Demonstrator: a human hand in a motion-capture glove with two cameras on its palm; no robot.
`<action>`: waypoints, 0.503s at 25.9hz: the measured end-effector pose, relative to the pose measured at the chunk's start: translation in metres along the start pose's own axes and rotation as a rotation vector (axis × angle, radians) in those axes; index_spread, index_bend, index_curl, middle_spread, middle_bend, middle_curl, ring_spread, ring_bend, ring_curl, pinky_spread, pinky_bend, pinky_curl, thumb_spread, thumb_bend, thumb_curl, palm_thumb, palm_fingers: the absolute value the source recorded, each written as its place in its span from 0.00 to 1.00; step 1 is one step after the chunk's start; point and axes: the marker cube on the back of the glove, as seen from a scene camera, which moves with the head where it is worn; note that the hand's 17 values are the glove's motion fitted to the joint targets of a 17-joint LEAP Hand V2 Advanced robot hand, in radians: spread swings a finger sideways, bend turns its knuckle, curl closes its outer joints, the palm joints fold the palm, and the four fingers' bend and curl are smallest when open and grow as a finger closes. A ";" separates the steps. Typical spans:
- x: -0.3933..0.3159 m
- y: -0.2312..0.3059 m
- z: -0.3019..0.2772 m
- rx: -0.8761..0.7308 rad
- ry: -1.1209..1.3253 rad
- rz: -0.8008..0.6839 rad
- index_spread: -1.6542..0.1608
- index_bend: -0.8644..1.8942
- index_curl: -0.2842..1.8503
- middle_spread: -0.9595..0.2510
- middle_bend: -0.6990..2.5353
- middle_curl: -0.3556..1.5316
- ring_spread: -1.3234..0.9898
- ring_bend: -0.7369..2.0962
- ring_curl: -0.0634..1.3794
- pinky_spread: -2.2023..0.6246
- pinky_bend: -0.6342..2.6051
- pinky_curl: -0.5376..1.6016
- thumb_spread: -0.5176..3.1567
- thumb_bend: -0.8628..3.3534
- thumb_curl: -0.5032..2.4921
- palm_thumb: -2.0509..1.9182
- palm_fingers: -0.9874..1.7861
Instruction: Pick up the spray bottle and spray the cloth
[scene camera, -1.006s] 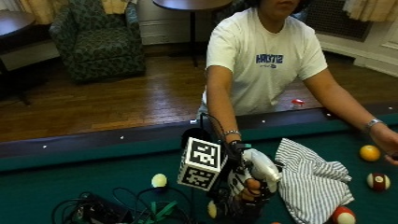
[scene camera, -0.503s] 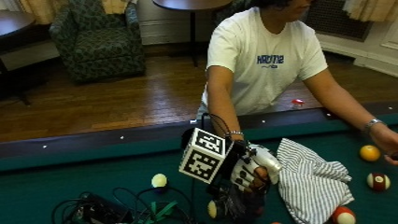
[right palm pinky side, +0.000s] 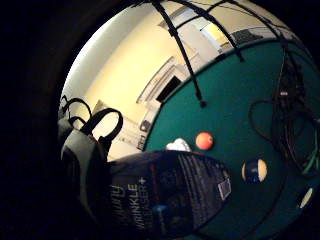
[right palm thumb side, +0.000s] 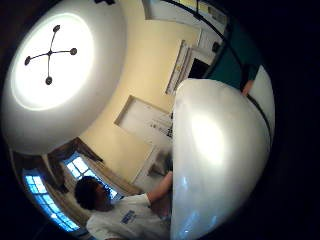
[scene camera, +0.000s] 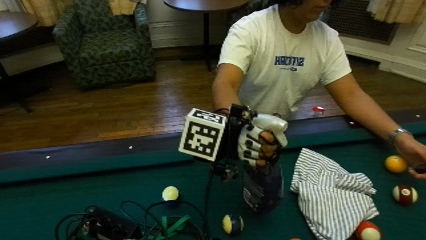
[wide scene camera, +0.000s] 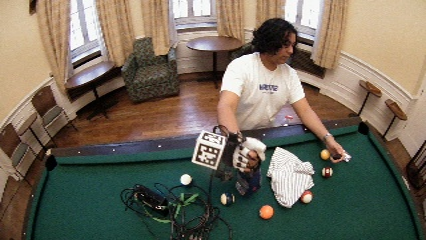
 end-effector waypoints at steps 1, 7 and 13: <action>-0.010 -0.004 -0.005 0.008 -0.005 -0.004 0.76 0.46 0.38 0.61 0.41 0.48 0.47 0.50 0.37 0.66 0.31 0.44 0.26 0.20 0.38 0.75 0.88; -0.077 -0.032 -0.037 0.001 0.014 -0.050 0.76 0.46 0.39 0.61 0.42 0.49 0.47 0.50 0.37 0.66 0.32 0.44 0.25 0.20 0.39 0.75 0.87; -0.131 -0.059 -0.056 -0.095 0.096 -0.115 0.76 0.46 0.40 0.61 0.42 0.49 0.47 0.51 0.38 0.66 0.32 0.44 0.25 0.20 0.40 0.75 0.87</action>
